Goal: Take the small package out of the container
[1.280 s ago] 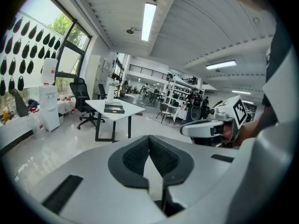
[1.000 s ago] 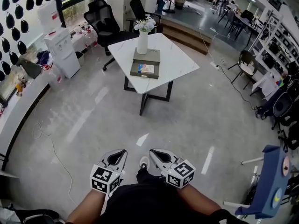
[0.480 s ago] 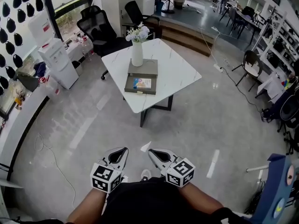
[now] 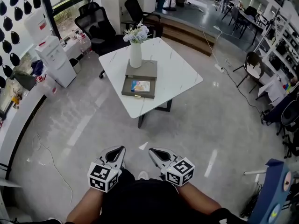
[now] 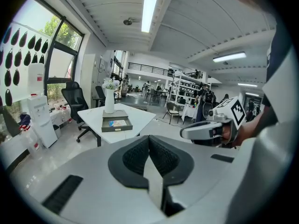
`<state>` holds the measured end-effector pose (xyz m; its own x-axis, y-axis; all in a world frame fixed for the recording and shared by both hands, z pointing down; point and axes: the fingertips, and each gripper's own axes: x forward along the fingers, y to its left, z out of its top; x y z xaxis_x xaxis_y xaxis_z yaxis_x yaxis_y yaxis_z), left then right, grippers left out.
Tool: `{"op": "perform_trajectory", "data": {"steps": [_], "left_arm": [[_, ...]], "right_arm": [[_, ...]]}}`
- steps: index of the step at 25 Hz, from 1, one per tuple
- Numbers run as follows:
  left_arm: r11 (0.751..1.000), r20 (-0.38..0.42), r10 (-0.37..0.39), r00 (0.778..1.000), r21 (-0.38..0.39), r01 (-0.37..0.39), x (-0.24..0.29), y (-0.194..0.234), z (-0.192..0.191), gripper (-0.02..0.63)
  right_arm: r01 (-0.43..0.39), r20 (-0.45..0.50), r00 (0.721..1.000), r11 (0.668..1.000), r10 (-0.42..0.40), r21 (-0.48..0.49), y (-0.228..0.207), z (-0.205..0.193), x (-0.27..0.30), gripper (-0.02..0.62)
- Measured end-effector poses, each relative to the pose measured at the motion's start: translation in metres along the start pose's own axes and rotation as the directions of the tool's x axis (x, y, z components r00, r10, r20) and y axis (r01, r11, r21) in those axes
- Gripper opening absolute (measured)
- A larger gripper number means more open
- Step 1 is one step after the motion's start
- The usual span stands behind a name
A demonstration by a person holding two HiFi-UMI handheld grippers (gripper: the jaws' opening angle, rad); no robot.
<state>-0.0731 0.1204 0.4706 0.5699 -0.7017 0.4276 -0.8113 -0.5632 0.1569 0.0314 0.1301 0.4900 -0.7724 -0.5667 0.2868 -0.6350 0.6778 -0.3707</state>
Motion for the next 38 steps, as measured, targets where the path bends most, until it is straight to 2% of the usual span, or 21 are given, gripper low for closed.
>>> {"op": "perform_trajectory", "data": {"steps": [4,7,13,18,24,28,32,35,38], "left_arm": [[0.999,-0.008,0.007,1.000,-0.038,-0.007,0.016,0.020,0.000,0.003],[0.999,-0.006,-0.014,1.000,-0.039,0.013,0.035,0.031,0.005,0.003],[0.999,-0.009,-0.050,0.999,0.001,0.050,0.073,0.060,0.029,0.003],[0.998,0.016,-0.057,0.998,0.011,0.057,0.103,0.110,0.059,0.003],[0.991,-0.019,-0.107,0.994,0.077,0.109,0.142,0.172,0.082,0.002],[0.976,-0.014,-0.173,0.985,0.130,0.174,0.174,0.206,0.122,0.003],[0.958,-0.010,-0.233,0.972,0.171,0.231,0.204,0.241,0.150,0.003],[0.943,-0.024,-0.278,0.960,0.184,0.277,0.222,0.256,0.159,0.003],[0.919,-0.060,-0.312,0.948,0.233,0.317,0.238,0.266,0.158,0.003]], "right_arm": [[0.012,-0.012,1.000,1.000,-0.012,-0.001,-0.014,0.005,0.009,0.002],[0.034,-0.022,0.999,0.999,-0.034,0.015,-0.029,0.004,0.020,0.002],[0.070,-0.036,0.997,0.998,-0.069,0.007,-0.058,0.022,0.048,0.001],[0.108,-0.054,0.993,0.994,-0.108,0.006,-0.092,0.040,0.089,0.002],[0.153,-0.066,0.986,0.988,-0.154,-0.014,-0.127,0.080,0.148,0.002],[0.208,-0.029,0.978,0.978,-0.208,-0.003,-0.150,0.118,0.180,0.002],[0.279,-0.008,0.960,0.960,-0.278,0.041,-0.173,0.138,0.207,0.002],[0.324,0.022,0.945,0.943,-0.327,0.069,-0.185,0.152,0.220,0.002],[0.371,0.053,0.925,0.925,-0.375,0.080,-0.194,0.163,0.228,0.002]]}}
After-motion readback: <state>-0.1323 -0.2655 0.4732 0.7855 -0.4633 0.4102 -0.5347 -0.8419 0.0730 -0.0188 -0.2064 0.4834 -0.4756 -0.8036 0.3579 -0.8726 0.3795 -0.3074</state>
